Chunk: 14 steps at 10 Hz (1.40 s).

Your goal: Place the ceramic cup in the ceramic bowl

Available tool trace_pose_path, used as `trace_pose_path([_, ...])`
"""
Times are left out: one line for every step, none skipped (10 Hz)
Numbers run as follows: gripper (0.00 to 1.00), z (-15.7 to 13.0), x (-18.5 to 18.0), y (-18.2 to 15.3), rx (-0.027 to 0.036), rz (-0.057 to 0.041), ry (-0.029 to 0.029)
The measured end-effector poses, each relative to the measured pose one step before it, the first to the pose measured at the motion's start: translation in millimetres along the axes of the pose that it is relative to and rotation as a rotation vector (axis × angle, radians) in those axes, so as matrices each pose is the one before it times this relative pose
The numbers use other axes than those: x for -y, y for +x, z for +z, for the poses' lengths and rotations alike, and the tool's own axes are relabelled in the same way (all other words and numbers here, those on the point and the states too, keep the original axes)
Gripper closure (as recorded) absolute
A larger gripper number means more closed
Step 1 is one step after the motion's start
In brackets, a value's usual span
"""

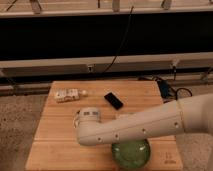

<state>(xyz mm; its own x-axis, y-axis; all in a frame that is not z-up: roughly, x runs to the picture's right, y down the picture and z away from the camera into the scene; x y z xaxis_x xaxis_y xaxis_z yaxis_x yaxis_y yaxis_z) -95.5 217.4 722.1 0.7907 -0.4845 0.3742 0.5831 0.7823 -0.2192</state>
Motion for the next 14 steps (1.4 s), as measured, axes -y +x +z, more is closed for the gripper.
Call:
trace_pose_path([0.20,2.38,3.21,6.55,0.00110,-0.00046,-0.00878])
trace_pose_path([0.20,3.50,0.81,7.25,0.00380,0.00176,-0.01996])
trace_pose_path([0.20,4.62,-0.96,6.79,0.00589,0.00162,-0.02265])
trace_pose_path([0.20,4.61,-1.79,4.63,0.00656,0.00286,-0.01456])
trace_pose_path([0.20,3.91,-4.78,1.72,0.00584,0.00280,-0.01578])
trace_pose_path([0.22,3.23,-2.46,-0.75,0.00913,-0.00102,-0.00908])
trace_pose_path([0.30,3.68,-3.60,-2.87,0.01259,0.00068,-0.01110])
trace_pose_path([0.39,1.88,-1.56,-1.26,0.01336,0.00445,0.00104])
trace_pose_path([0.52,-2.63,2.15,-0.81,0.01433,0.00488,0.01020])
trace_pose_path([0.60,-3.94,3.37,-3.74,0.01057,-0.00007,0.00712])
trace_pose_path([0.70,-8.27,7.28,-5.31,0.00579,-0.00693,0.01649])
trace_pose_path([0.82,-11.64,10.08,-4.31,0.00109,-0.00766,0.02394])
trace_pose_path([0.90,-6.89,5.54,-3.00,0.00159,-0.00090,0.01142])
trace_pose_path([0.98,-5.21,6.43,-2.98,-0.00132,-0.00444,0.01418])
